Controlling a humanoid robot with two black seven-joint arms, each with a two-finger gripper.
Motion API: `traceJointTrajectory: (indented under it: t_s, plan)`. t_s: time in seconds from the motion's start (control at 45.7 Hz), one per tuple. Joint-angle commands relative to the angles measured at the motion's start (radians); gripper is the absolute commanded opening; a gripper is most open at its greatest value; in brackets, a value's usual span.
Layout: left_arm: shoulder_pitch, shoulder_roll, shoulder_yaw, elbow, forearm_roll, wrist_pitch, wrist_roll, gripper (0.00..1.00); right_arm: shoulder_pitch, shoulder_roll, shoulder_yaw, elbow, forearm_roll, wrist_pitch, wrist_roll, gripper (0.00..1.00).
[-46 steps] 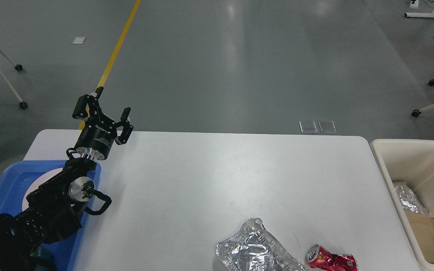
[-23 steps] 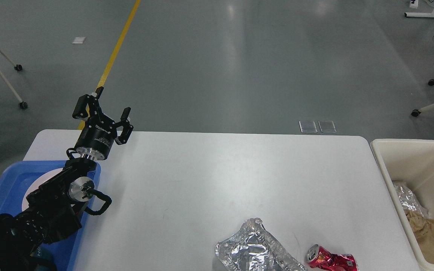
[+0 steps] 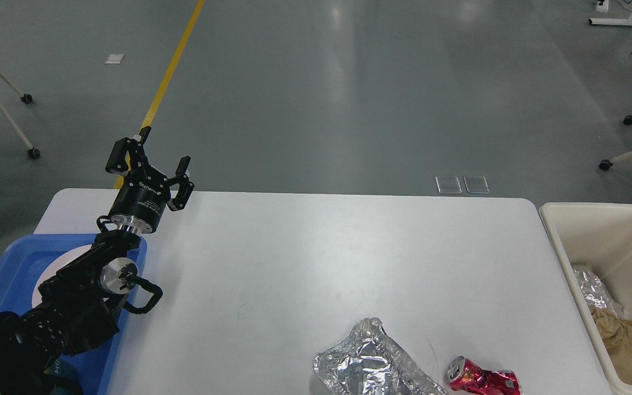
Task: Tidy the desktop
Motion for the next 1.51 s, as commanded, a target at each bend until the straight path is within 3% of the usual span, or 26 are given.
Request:
traceJointTrajectory:
  t_s: [0.0,0.088,0.263,0.459,0.569,0.919,1.116,1.335,1.488]
  plan:
    - [0.000,0.000,0.000,0.000,0.000,0.000,0.000,0.97,0.017,-0.015,0.098,0.009,0.003,0.006,-0.013,1.00]
    - [0.000,0.002,0.000,0.000,0.000,0.000,0.000,0.97,0.058,-0.012,0.094,0.018,0.008,0.027,-0.034,1.00]
    - [0.000,0.002,0.000,0.000,0.000,0.000,0.000,0.97,0.083,-0.043,0.094,0.073,0.008,0.090,-0.141,1.00]
    - [0.000,0.000,0.000,0.000,0.001,0.000,0.000,0.97,0.070,-0.101,0.080,0.078,0.002,0.231,-0.174,1.00]
    - [0.000,0.000,0.000,0.000,0.001,0.000,0.000,0.96,0.067,-0.135,0.046,0.108,-0.004,0.302,-0.174,1.00]
    - [0.000,0.000,0.000,0.000,0.000,0.000,0.000,0.97,0.060,-0.275,-0.052,0.318,-0.006,0.332,-0.174,1.00]
    - [0.000,0.000,0.000,0.000,0.000,0.000,0.000,0.96,-0.046,-0.347,-0.060,0.466,-0.007,0.335,-0.171,1.00]
    - [0.000,0.000,0.000,0.000,0.000,0.000,0.000,0.97,-0.057,-0.322,-0.052,0.487,0.002,0.323,-0.160,1.00]
    - [0.000,0.002,0.000,0.000,0.000,0.000,0.000,0.97,-0.068,-0.232,-0.069,0.490,-0.010,0.334,-0.158,1.00]
